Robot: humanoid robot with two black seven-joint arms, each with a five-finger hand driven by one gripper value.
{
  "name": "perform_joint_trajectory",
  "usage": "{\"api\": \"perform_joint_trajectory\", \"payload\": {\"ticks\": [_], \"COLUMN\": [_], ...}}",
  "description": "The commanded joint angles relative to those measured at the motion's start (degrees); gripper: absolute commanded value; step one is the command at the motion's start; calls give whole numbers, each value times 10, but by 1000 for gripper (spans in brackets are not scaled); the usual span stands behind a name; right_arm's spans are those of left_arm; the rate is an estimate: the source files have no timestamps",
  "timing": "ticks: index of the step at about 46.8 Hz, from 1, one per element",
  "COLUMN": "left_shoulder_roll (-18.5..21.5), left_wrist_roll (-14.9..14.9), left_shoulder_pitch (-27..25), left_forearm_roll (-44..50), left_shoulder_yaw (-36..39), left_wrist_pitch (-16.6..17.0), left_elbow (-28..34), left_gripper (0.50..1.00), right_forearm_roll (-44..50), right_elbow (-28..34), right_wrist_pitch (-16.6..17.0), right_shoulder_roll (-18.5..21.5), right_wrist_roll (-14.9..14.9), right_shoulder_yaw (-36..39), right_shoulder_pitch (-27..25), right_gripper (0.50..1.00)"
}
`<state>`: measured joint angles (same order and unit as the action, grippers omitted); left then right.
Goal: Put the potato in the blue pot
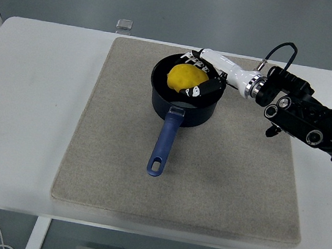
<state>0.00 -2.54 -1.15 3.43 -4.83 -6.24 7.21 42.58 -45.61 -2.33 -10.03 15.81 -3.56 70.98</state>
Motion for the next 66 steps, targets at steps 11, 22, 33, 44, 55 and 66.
{"api": "perform_joint_trajectory", "payload": {"ticks": [11, 22, 33, 44, 55, 66], "left_shoulder_roll": [0, 0, 0, 0, 0, 0], "left_wrist_roll": [0, 0, 0, 0, 1, 0], "left_shoulder_pitch": [0, 0, 0, 0, 0, 0], "left_forearm_roll": [-1, -1, 0, 0, 0, 0], "left_shoulder_yaw": [0, 0, 0, 0, 0, 0], "left_wrist_pitch": [0, 0, 0, 0, 0, 0], "left_elbow": [0, 0, 0, 0, 0, 0], "left_gripper": [1000, 1000, 1000, 1000, 1000, 1000], "right_forearm_roll": [-3, -3, -2, -3, -5, -81], "right_elbow": [0, -1, 0, 0, -1, 0], "right_wrist_pitch": [0, 0, -1, -8, -27, -27], "right_shoulder_roll": [0, -1, -1, -3, -12, -53], "right_wrist_roll": [0, 0, 0, 0, 0, -1], "right_shoulder_yaw": [4, 8, 9, 13, 56, 158], "right_shoulder_pitch": [-4, -3, -2, -2, -4, -33], "right_gripper": [954, 954, 954, 954, 954, 954]}}
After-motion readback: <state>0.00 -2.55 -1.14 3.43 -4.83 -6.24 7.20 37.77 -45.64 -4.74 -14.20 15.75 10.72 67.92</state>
